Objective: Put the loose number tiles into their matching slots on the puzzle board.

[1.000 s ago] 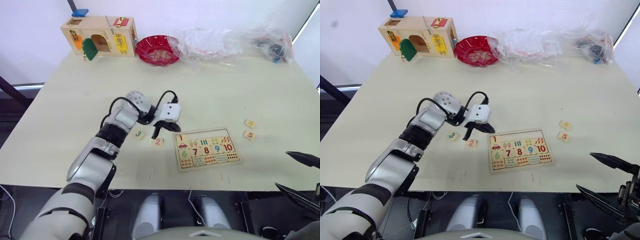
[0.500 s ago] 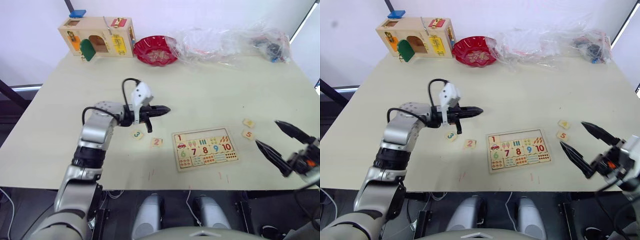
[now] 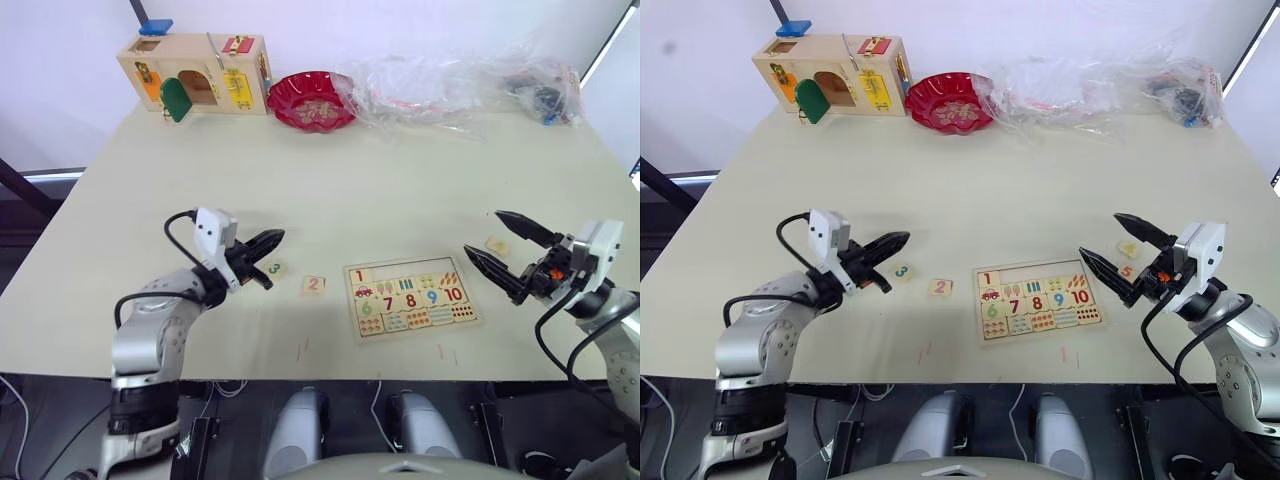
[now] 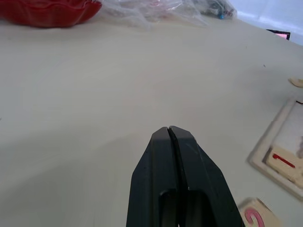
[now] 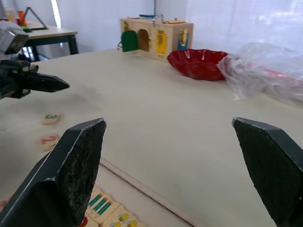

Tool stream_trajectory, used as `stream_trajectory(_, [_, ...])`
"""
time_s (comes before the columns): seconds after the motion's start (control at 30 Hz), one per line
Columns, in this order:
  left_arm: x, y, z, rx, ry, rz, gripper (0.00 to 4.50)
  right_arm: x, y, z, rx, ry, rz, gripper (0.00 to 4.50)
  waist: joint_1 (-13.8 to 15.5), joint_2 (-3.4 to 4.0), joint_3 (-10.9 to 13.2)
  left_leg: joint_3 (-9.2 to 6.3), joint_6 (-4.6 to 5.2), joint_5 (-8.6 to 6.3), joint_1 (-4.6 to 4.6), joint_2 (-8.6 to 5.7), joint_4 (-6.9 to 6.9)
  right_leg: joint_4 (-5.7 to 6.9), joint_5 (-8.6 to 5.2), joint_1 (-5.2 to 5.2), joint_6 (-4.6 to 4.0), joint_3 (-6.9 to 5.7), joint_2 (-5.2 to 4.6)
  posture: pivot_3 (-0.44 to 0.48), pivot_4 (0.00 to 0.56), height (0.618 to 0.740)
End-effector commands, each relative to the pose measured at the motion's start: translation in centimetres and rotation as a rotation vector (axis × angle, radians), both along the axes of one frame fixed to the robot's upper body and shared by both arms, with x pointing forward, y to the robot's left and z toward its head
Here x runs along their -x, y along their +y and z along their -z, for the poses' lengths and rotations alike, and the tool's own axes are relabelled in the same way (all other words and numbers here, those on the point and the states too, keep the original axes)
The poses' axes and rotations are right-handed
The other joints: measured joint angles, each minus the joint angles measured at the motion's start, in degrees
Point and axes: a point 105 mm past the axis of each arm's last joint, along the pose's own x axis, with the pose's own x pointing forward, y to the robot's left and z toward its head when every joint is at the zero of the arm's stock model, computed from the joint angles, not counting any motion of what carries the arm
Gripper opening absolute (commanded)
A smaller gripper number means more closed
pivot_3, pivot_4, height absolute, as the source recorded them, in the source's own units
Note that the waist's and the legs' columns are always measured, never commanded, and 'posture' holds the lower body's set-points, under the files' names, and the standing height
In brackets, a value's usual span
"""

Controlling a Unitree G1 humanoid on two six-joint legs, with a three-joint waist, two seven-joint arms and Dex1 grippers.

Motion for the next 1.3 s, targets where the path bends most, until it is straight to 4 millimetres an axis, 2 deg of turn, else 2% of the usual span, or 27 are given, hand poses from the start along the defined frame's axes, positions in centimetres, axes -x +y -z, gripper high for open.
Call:
stream_trajectory(0.03, [1.5, 0.8, -1.3, 0.008, -0.058, -0.009, 0.03, 0.7, -1.0, 0.1, 0.011, 0.006, -0.007, 4.50, 0.0, 0.00, 0.0, 0.00, 0.00, 0.00, 0.00, 0.00, -0.01, 0.00, 0.00, 0.00, 0.00, 0.00, 0.00, 0.000, 0.150, 0.740])
stream_trajectory(0.17, [4.4, 2.3, 0.4, 0.013, 0.004, -0.025, 0.03, 2.1, -3.3, 1.2, 0.016, 0.080, 0.029, 4.50, -0.2, -0.01, 0.0, 0.00, 0.00, 0.00, 0.02, 0.00, 0.00, 0.01, -0.01, 0.00, -0.01, 0.00, 0.00, 0.000, 0.150, 0.740])
stream_trajectory(0.2, [5.0, 2.6, 0.8, 0.015, 0.022, -0.024, 0.27, 2.4, -3.6, 1.4, 0.017, 0.093, 0.032, 4.50, -0.3, 0.00, 0.0, 0.08, 0.00, -0.01, 0.03, 0.01, -0.07, -0.06, -0.01, 0.01, -0.02, 0.03, -0.06, 0.000, 0.150, 0.740])
stream_trajectory(0.23, [5.4, 2.8, 1.0, 0.018, 0.033, -0.023, 0.27, 2.5, -3.8, 1.5, 0.020, 0.104, 0.036, 4.50, -0.4, -0.02, 0.0, 0.10, 0.00, -0.01, 0.03, 0.01, -0.10, -0.10, -0.02, 0.00, -0.03, 0.02, -0.09, 0.000, 0.150, 0.740])
stream_trajectory(0.33, [6.6, 3.2, 1.5, 0.018, 0.063, -0.006, 1.46, 3.2, -4.5, 2.0, 0.038, 0.142, 0.026, 4.50, -0.5, -0.03, 0.0, 0.10, 0.00, -0.01, 0.06, 0.02, -0.09, -0.07, -0.12, -0.01, -0.20, 0.00, -0.09, 0.000, 0.150, 0.740])
stream_trajectory(0.53, [8.8, 4.9, 2.6, -0.014, 0.118, 0.008, 4.47, 5.0, -6.4, 2.4, 0.067, 0.203, 0.037, 4.50, -0.4, -0.01, 0.0, 0.11, 0.01, -0.01, 0.10, 0.04, -0.07, -0.17, -0.17, 0.06, -0.28, -0.03, -0.14, 0.000, 0.150, 0.740])
stream_trajectory(0.83, [10.4, 6.0, 3.3, -0.063, 0.163, 0.048, 4.47, 7.5, -7.3, 3.2, 0.096, 0.272, 0.038, 4.50, -0.3, -0.01, 0.0, 0.12, 0.00, -0.01, 0.10, 0.06, -0.09, -0.19, -0.22, 0.05, -0.34, -0.05, -0.22, 0.000, 0.150, 0.740])
stream_trajectory(0.97, [10.7, 6.2, 3.2, -0.077, 0.169, 0.071, 4.47, 7.9, -7.4, 3.2, 0.099, 0.271, 0.043, 4.50, -0.4, -0.01, -0.1, 0.12, 0.00, -0.02, 0.10, 0.08, -0.09, -0.22, -0.23, 0.04, -0.35, -0.06, -0.25, 0.000, 0.150, 0.740])
stream_trajectory(1.1, [10.4, 5.7, 2.5, -0.103, 0.157, 0.141, 4.47, 7.7, -6.7, 2.5, 0.089, 0.233, 0.012, 4.50, -0.4, -0.01, 0.0, 0.11, 0.00, -0.02, 0.09, 0.10, -0.10, -0.21, -0.24, 0.04, -0.37, -0.07, -0.28, 0.000, 0.150, 0.740])
stream_trajectory(1.3, [9.1, 4.5, 1.2, -0.218, 0.139, 0.363, 4.47, 8.6, -4.4, 1.1, 0.064, 0.242, -0.157, 4.50, -0.1, 0.00, 0.0, 0.11, 0.00, -0.02, 0.08, 0.09, -0.10, -0.23, -0.24, 0.03, -0.38, -0.10, -0.27, 0.000, 0.150, 0.740])
